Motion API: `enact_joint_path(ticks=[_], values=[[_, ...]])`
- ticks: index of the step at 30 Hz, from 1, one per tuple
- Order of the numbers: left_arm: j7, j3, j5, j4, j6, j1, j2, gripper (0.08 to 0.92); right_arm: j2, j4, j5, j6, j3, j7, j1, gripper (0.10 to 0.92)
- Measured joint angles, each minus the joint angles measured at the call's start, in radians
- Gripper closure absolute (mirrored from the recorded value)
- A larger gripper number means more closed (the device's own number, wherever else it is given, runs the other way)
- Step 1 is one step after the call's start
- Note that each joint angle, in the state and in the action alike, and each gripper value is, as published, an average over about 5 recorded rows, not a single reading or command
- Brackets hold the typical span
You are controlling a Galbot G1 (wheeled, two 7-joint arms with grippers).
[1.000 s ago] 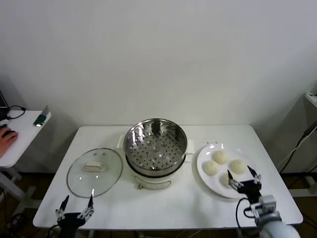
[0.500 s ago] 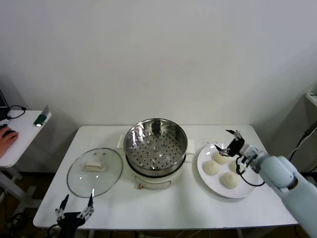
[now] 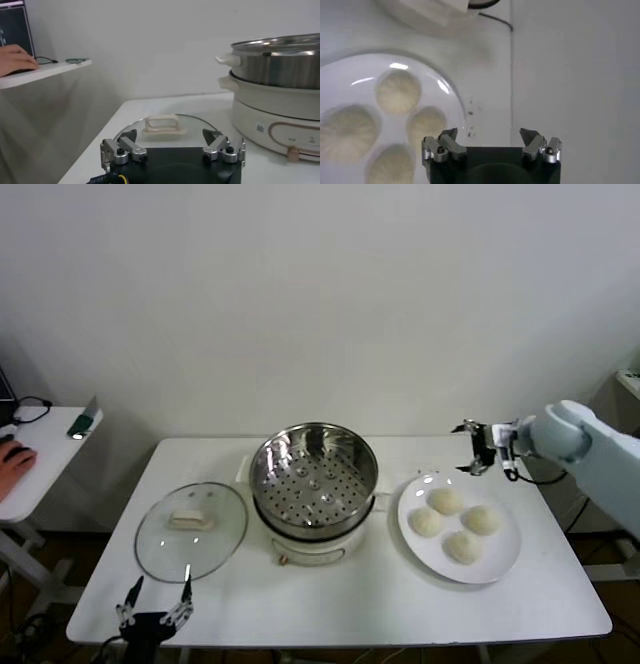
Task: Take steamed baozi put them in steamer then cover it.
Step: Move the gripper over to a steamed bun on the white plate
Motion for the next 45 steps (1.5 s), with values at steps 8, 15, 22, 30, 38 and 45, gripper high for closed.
enact_joint_path(ticks=[8, 15, 22, 30, 38, 45], values=[[0.003, -0.008, 0.001, -0.013, -0.001, 0.002, 0.010, 0.177, 0.096, -0.135, 0.086, 0.005, -0.179, -0.078, 0.081, 0.203], [0.003, -0.007, 0.007, -0.027, -0.003, 0.017, 0.009, 0.177, 0.178, -0.250, 0.094, 0.017, -0.232, -0.106, 0.068, 0.203], [0.003, -0.006, 0.023, -0.027, -0.011, 0.027, 0.002, 0.177, 0.232, -0.324, 0.080, 0.016, -0.242, -0.116, 0.032, 0.203], [0.002, -0.002, 0.039, -0.029, -0.014, 0.031, -0.003, 0.177, 0.280, -0.396, 0.065, 0.015, -0.226, -0.109, -0.013, 0.203], [0.000, -0.002, 0.044, -0.021, -0.015, 0.031, -0.003, 0.177, 0.316, -0.457, 0.054, 0.020, -0.199, -0.091, -0.042, 0.203], [-0.001, 0.000, 0.046, -0.019, -0.015, 0.027, -0.002, 0.177, 0.338, -0.491, 0.048, 0.021, -0.179, -0.081, -0.060, 0.233]])
